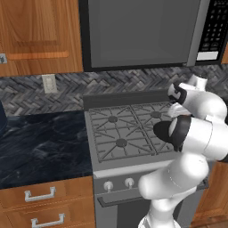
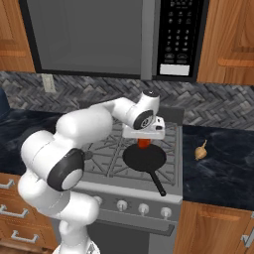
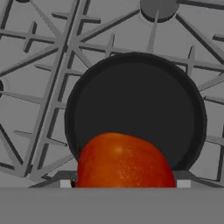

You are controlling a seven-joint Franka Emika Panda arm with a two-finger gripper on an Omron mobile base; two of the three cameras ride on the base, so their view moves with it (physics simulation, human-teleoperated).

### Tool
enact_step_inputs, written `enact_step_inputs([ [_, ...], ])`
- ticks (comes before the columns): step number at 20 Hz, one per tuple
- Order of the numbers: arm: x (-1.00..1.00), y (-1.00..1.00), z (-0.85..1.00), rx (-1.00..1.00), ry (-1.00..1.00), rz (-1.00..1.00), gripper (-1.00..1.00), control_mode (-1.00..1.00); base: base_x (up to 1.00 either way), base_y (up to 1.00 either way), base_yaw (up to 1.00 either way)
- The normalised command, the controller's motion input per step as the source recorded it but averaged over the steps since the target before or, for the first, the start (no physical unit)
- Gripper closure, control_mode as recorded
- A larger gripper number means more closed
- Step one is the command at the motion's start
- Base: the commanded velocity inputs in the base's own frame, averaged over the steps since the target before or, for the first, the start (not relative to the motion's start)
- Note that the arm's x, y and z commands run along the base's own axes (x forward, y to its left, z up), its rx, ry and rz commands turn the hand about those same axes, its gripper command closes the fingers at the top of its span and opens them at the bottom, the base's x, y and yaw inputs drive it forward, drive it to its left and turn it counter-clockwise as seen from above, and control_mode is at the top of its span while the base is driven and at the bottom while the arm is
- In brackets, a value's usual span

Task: Place the pan on the front right burner on the stove. Then place the tomato and the onion in the pan and turn on the front right burner.

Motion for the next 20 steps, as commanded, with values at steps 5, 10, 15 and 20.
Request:
enact_step_inputs([
  [5,0.31,0.03,-0.26,0.00,0.11,0.00,1.00,-1.00,0.00,0.00,0.00],
  [10,0.22,0.02,-0.29,0.00,0.10,0.00,1.00,-1.00,0.00,0.00,0.00],
  [15,0.20,0.00,-0.27,0.00,0.09,0.00,1.00,-1.00,0.00,0.00,0.00],
  [20,0.08,0.00,-0.30,0.00,0.06,0.00,1.00,-1.00,0.00,0.00,0.00],
])
